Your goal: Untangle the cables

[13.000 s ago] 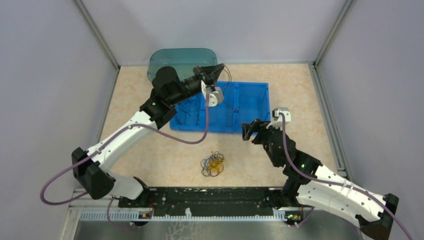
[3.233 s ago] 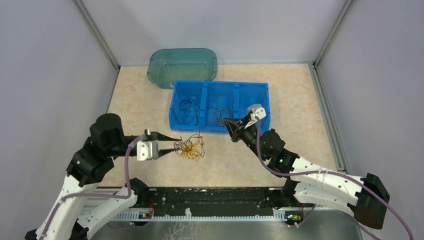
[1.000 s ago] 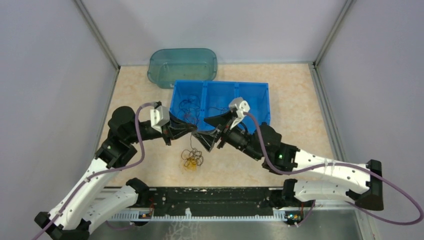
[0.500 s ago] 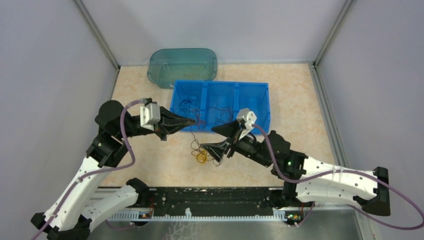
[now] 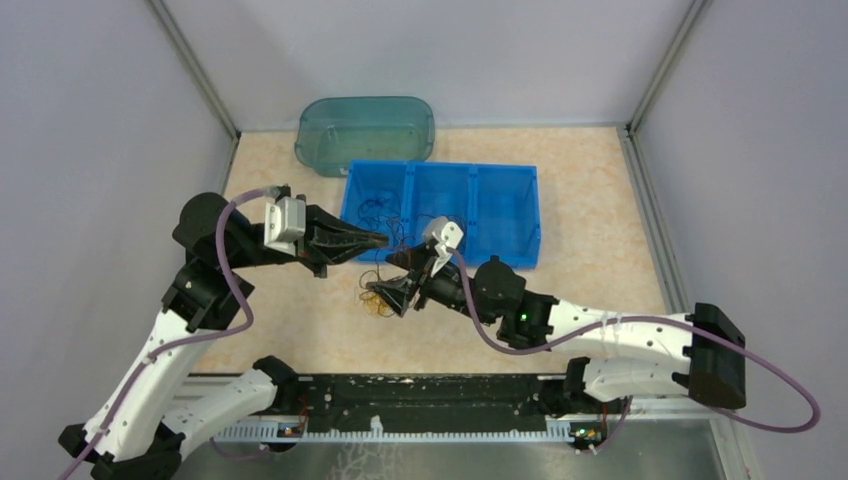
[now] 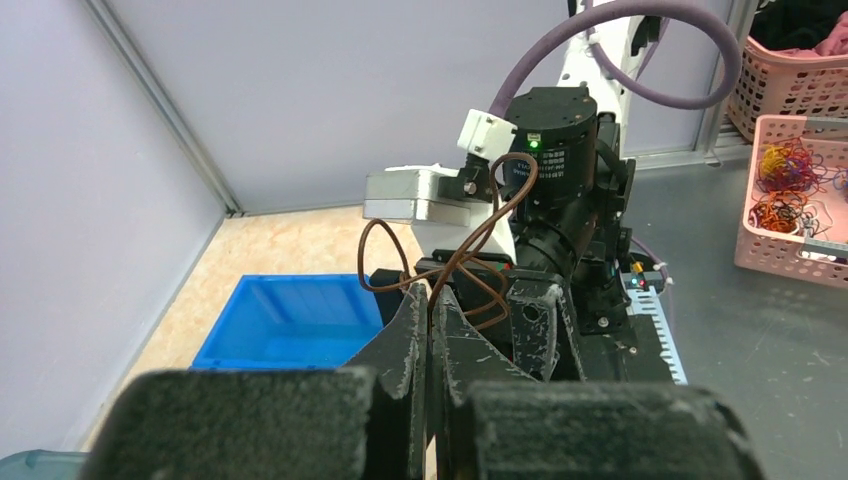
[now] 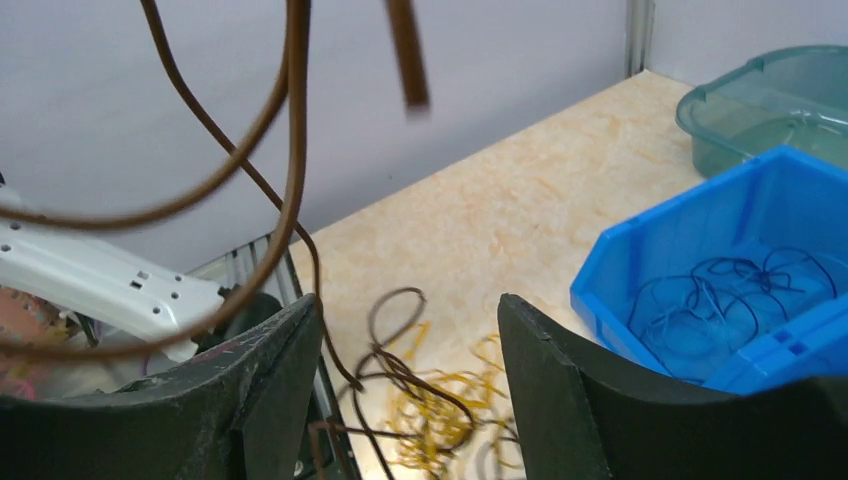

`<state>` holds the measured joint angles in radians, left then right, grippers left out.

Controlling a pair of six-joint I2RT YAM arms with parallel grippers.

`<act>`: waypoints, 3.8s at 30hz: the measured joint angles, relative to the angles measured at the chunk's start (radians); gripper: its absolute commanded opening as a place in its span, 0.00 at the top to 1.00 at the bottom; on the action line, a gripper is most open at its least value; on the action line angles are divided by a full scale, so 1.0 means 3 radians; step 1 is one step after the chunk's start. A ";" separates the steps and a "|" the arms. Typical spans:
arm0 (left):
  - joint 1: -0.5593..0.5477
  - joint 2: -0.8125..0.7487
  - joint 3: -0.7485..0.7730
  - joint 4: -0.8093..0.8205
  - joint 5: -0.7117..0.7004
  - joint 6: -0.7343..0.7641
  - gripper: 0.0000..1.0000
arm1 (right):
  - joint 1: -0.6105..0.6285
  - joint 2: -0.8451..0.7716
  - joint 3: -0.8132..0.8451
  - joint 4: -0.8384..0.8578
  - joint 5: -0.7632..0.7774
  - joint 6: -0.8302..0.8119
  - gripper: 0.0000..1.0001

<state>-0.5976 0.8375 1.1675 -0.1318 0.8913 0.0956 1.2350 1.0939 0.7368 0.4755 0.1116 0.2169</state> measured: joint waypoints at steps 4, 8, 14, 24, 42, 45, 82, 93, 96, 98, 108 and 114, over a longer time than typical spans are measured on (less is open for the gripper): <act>0.0000 0.0031 0.0029 0.0001 0.0017 -0.0064 1.00 | 0.0000 0.0198 0.0075 0.0247 -0.0001 0.0005 0.40; 0.0000 0.0048 0.0055 0.0006 0.0027 -0.0098 1.00 | 0.0000 0.0343 0.0106 0.0450 0.0003 0.0033 0.49; 0.0000 0.0074 0.0128 0.0015 0.0032 -0.0118 1.00 | 0.0000 0.0411 -0.0056 0.0760 0.0089 0.0178 0.63; 0.0000 0.0230 0.0453 0.0070 0.0028 -0.0121 1.00 | 0.0000 0.0507 -0.0868 0.1020 0.0290 0.0514 0.67; 0.0000 0.0698 0.1675 0.0181 -0.0310 0.0331 1.00 | 0.0000 0.0776 -0.1213 0.1204 0.0437 0.0721 0.53; 0.0000 0.0748 0.1834 0.0257 -0.0454 0.0470 1.00 | 0.0000 0.0792 -0.1263 0.1231 0.0470 0.0752 0.52; 0.0001 0.0500 0.1314 0.0979 -0.1434 0.1648 1.00 | 0.0000 -0.0398 -0.1236 0.0624 0.0865 0.0324 0.23; 0.0001 0.0673 0.0081 0.0692 -0.1344 0.1446 1.00 | -0.0024 -0.0818 -0.0975 -0.0198 0.2291 0.0175 0.32; 0.0001 0.0877 0.0000 0.0777 -0.1364 0.1424 1.00 | -0.0074 -0.0829 -0.0894 -0.0449 0.2693 0.0215 0.32; 0.0000 0.1035 0.0000 0.0853 -0.1390 0.1406 1.00 | -0.0142 -0.0833 -0.0856 -0.0601 0.2886 0.0248 0.33; 0.0001 0.1849 0.0142 0.1111 -0.1542 0.1422 1.00 | -0.0376 -0.1030 -0.0835 -0.0917 0.3131 0.0362 0.33; 0.0008 0.2219 0.0249 0.1211 -0.1681 0.1537 1.00 | -0.0381 -0.1169 -0.0837 -0.0949 0.3129 0.0361 0.33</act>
<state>-0.5953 1.5032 1.2423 0.2314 0.3870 0.5568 1.1206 0.7433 0.4858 0.1909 1.0504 0.3252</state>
